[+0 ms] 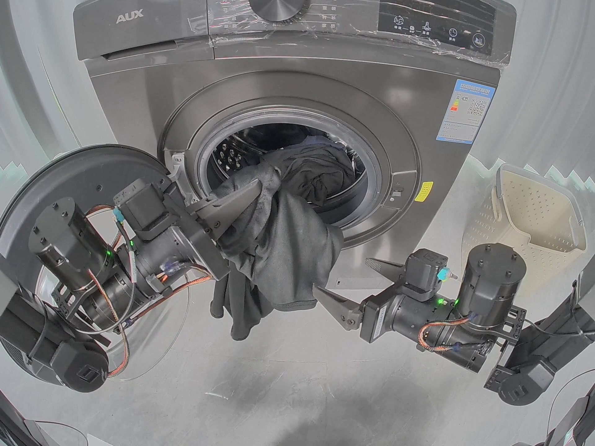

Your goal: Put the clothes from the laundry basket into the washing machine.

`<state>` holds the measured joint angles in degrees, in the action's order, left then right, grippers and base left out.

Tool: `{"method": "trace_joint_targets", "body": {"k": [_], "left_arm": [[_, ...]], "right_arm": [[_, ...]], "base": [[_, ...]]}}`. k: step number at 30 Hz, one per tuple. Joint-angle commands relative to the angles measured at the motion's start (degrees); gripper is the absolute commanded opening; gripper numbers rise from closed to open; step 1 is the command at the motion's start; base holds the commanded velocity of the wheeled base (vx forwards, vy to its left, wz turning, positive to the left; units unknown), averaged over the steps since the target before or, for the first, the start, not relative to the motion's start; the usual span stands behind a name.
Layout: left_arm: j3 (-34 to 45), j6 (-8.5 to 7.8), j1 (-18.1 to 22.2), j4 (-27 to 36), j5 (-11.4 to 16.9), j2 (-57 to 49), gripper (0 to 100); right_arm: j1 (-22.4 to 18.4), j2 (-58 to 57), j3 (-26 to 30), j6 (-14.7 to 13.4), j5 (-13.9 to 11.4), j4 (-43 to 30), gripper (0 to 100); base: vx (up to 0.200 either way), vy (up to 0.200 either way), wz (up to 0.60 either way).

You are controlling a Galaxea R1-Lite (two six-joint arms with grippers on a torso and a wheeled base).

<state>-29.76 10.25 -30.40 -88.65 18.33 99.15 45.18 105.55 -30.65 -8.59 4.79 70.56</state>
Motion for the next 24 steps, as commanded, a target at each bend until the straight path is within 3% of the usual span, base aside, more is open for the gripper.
{"method": "trace_joint_targets", "body": {"k": [1,8,9,15,16,17,22,23,24], "left_arm": [[-1.1,0.03,0.2,0.0,-0.3,0.0,0],[-1.3,0.12,0.2,0.0,-1.0,-0.1,0],[-1.4,0.12,0.2,0.0,-1.0,-0.1,0],[-1.4,1.09,0.2,0.0,-1.0,-0.2,0],[-1.4,1.09,0.2,0.0,-1.1,-0.2,0],[-1.5,1.09,0.2,0.0,-1.0,-0.2,0],[-1.5,1.26,0.1,0.0,-1.1,-0.3,0],[-1.5,1.35,0.1,0.0,-1.0,-0.4,0],[-1.5,1.44,0.0,-0.1,-1.1,-0.4,0]], "right_arm": [[-0.2,1.2,0.0,-0.2,0.0,0.0,100],[-1.2,3.9,-1.5,-1.6,0.0,1.9,100],[-1.2,5.6,-2.1,-4.2,0.1,3.8,100],[-0.5,7.7,-4.0,-12.9,0.1,4.2,100],[-0.5,7.7,-4.0,-13.2,0.1,4.2,100],[-0.7,8.2,-5.0,-16.3,0.0,4.0,100],[-0.8,8.7,-7.5,-20.8,-0.1,4.4,100],[-0.4,8.7,-7.7,-22.3,-0.4,4.4,0],[-0.3,8.7,-7.7,-22.9,-0.6,4.4,0]], "base": [[0.0,0.0,0.0],[0.0,0.0,0.0],[0.0,0.0,0.0],[0.0,0.0,0.0],[0.0,0.0,0.0],[0.0,0.0,0.0],[0.0,0.0,0.0],[0.0,0.0,0.0],[0.0,0.0,0.0]]}}
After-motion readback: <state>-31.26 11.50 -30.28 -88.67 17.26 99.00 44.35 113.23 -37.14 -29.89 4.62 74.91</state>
